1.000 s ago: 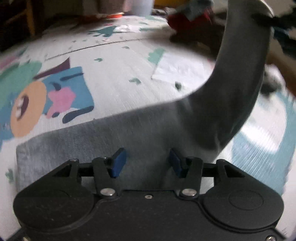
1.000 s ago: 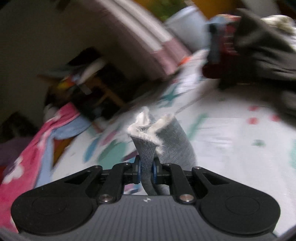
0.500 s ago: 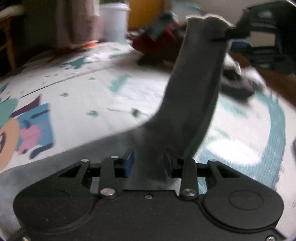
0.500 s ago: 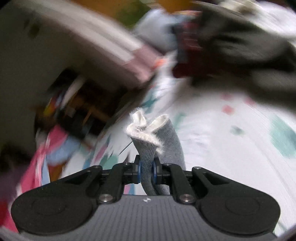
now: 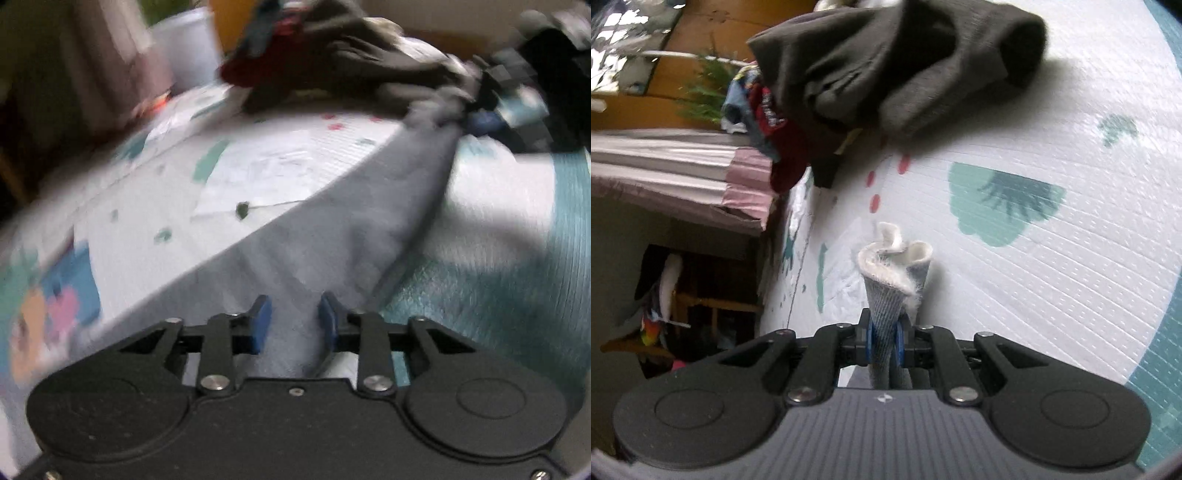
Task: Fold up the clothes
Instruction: 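Lift the cuffs with the right tool and fold them toward the left tool, then open the right tool on the folded cuffs while the left tool grasps them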
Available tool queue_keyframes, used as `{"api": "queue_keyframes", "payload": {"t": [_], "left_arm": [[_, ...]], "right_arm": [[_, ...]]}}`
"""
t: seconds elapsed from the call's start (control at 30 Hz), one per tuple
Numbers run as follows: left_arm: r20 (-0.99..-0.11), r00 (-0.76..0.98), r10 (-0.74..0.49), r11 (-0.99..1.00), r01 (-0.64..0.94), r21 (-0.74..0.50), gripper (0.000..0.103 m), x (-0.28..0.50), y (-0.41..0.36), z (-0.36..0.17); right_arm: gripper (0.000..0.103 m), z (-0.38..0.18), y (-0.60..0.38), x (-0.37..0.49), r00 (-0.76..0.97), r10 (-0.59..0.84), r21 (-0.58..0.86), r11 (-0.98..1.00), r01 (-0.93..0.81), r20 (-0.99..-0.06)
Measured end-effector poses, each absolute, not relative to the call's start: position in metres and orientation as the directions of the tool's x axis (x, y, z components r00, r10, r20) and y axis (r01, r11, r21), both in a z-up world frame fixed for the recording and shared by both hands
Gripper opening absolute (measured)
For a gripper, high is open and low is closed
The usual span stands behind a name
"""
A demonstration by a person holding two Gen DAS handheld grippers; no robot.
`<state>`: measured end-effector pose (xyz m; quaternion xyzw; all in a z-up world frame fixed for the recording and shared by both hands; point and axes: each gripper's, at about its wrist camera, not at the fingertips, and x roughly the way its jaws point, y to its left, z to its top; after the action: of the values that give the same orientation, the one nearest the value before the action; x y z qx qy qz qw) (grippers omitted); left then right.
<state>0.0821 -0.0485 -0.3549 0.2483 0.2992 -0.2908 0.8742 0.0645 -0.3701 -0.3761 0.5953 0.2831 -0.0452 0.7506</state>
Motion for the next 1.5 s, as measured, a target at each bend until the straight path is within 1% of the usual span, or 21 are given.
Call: {"api": "queue_keyframes", "payload": {"t": [0.07,0.17,0.23,0.27,0.33,0.37,0.43,0.6,0.7,0.8,0.93,1.03,1.1,1.13,1.2,1.33,1.4,1.5], "left_arm": [[-0.677,0.639,-0.365,0.708,0.663,0.243,0.028,0.085,-0.046,-0.350],[-0.640,0.679,-0.360,0.730,0.632,0.260,0.028,0.083,-0.039,-0.345],[-0.666,0.656,-0.355,0.719,0.647,0.255,0.028,0.083,-0.042,-0.353],[-0.657,0.666,-0.353,0.697,0.656,0.290,0.024,0.078,-0.045,-0.359],[-0.638,0.687,-0.347,0.633,0.674,0.381,0.023,0.069,-0.052,-0.361],[-0.636,0.688,-0.350,0.636,0.673,0.378,0.024,0.069,-0.052,-0.356],[-0.605,0.693,-0.394,0.668,0.668,0.330,0.023,0.068,-0.047,-0.343],[-0.692,0.605,-0.394,0.696,0.688,0.206,0.023,0.083,-0.048,-0.353],[-0.691,0.613,-0.383,0.677,0.695,0.241,0.023,0.081,-0.055,-0.353],[-0.670,0.636,-0.382,0.703,0.671,0.236,0.022,0.076,-0.054,-0.354],[-0.669,0.620,-0.409,0.751,0.646,0.139,0.023,0.078,-0.040,-0.350],[-0.670,0.618,-0.412,0.781,0.618,0.089,0.039,0.076,-0.022,-0.345],[-0.669,0.607,-0.428,0.797,0.603,0.037,0.041,0.074,-0.007,-0.343],[-0.658,0.613,-0.437,0.808,0.589,0.013,0.043,0.072,0.003,-0.340],[-0.633,0.630,-0.450,0.837,0.544,-0.053,0.043,0.067,0.024,-0.334],[-0.601,0.677,-0.425,0.903,0.358,-0.235,0.043,0.056,0.085,-0.325],[-0.592,0.706,-0.388,0.918,0.238,-0.317,0.043,0.048,0.119,-0.324],[-0.588,0.738,-0.331,0.910,0.086,-0.405,0.043,0.034,0.162,-0.325]], "right_arm": [[0.014,-0.382,-0.371,0.065,0.832,0.270,0.867,0.277,0.415,-0.485],[0.014,-0.385,-0.373,0.062,0.833,0.273,0.870,0.266,0.415,-0.481],[0.015,-0.386,-0.374,0.061,0.835,0.274,0.873,0.258,0.414,-0.477],[0.015,-0.386,-0.374,0.060,0.837,0.276,0.876,0.249,0.412,-0.472],[0.015,-0.385,-0.373,0.060,0.843,0.280,0.884,0.237,0.404,-0.460],[0.015,-0.384,-0.373,0.060,0.845,0.282,0.886,0.236,0.398,-0.455],[0.015,-0.381,-0.372,0.060,0.853,0.291,0.897,0.233,0.377,-0.434],[0.015,-0.361,-0.365,0.065,0.865,0.350,0.925,0.259,0.279,-0.359],[0.015,-0.335,-0.351,0.075,0.856,0.415,0.933,0.309,0.185,-0.307],[0.015,-0.307,-0.326,0.089,0.824,0.495,0.925,0.371,0.086,-0.275],[0.015,-0.276,-0.277,0.107,0.755,0.596,0.892,0.451,-0.035,-0.272],[0.015,-0.260,-0.238,0.119,0.690,0.668,0.862,0.490,-0.126,-0.279],[0.015,-0.252,-0.211,0.127,0.643,0.706,0.834,0.519,-0.185,-0.297],[0.015,-0.249,-0.199,0.131,0.620,0.724,0.825,0.525,-0.210,-0.303],[0.015,-0.244,-0.176,0.136,0.582,0.747,0.801,0.542,-0.253,-0.322],[0.015,-0.240,-0.134,0.143,0.517,0.781,0.762,0.559,-0.327,-0.351],[0.015,-0.240,-0.111,0.147,0.483,0.793,0.741,0.566,-0.360,-0.371],[0.015,-0.245,-0.076,0.153,0.447,0.778,0.674,0.617,-0.407,-0.442]]}}
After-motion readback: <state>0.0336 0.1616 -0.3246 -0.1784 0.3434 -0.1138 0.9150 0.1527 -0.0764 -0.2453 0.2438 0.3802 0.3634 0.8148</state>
